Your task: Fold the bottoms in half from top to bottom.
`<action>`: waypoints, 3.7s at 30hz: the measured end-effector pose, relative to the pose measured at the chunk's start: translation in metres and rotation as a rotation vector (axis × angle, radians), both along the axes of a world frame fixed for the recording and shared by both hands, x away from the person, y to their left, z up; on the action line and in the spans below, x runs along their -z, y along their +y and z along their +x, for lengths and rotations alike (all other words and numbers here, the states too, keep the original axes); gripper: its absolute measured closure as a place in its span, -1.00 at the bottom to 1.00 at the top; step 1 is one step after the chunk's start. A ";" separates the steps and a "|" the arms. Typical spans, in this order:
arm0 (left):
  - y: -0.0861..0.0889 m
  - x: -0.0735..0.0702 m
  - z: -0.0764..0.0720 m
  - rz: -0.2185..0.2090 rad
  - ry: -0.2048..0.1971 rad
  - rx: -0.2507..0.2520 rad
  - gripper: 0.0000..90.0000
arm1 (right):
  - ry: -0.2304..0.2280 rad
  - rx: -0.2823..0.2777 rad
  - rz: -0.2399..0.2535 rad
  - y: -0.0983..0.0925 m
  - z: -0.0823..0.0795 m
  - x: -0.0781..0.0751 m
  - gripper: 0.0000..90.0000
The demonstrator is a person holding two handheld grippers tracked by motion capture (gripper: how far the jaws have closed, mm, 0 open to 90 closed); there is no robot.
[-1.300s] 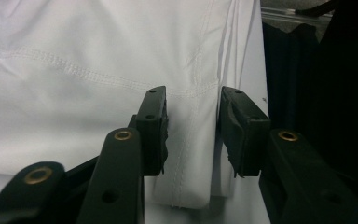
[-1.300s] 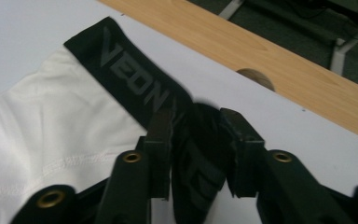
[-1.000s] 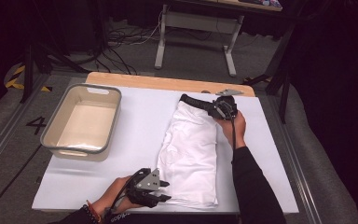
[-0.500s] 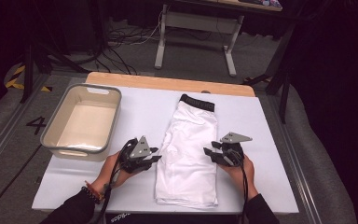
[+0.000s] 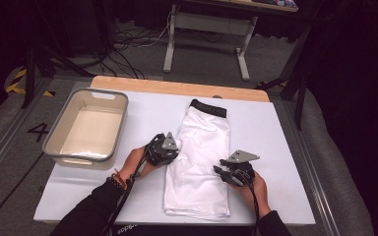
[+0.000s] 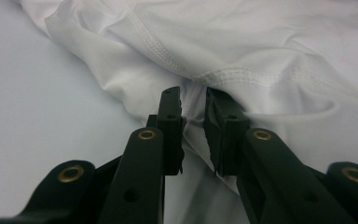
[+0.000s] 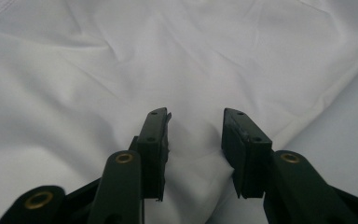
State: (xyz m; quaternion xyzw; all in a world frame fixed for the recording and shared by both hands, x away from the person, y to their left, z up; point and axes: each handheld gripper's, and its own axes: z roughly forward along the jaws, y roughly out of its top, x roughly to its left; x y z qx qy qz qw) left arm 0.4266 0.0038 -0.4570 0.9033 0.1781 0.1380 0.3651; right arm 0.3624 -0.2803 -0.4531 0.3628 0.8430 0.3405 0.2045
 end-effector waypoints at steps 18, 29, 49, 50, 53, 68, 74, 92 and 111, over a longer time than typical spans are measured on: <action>-0.008 0.002 0.006 -0.034 0.061 -0.005 0.85 | 0.022 -0.007 0.026 -0.002 0.001 0.001 0.34; -0.001 -0.008 0.001 -0.057 -0.018 -0.041 0.96 | 0.020 -0.012 0.028 -0.002 0.001 0.001 0.34; 0.042 -0.028 -0.017 -0.039 -0.111 -0.211 1.00 | 0.018 -0.012 0.027 -0.002 0.001 0.001 0.35; 0.042 -0.028 -0.017 -0.039 -0.111 -0.211 1.00 | 0.018 -0.012 0.027 -0.002 0.001 0.001 0.35; 0.045 -0.027 -0.016 -0.045 -0.096 -0.216 1.00 | 0.019 -0.013 0.029 -0.002 0.001 0.001 0.35; 0.031 -0.010 -0.031 0.061 0.014 -0.070 0.70 | 0.014 -0.014 0.027 -0.002 0.000 0.001 0.35; 0.040 -0.010 -0.032 0.067 0.054 -0.057 0.67 | 0.013 -0.015 0.026 -0.002 0.000 0.001 0.35; 0.021 -0.002 -0.010 0.026 0.027 -0.142 0.40 | 0.008 -0.017 0.019 -0.001 0.000 0.001 0.35; 0.042 -0.022 -0.032 -0.017 -0.123 -0.295 0.90 | 0.009 -0.017 0.021 -0.002 0.000 0.002 0.35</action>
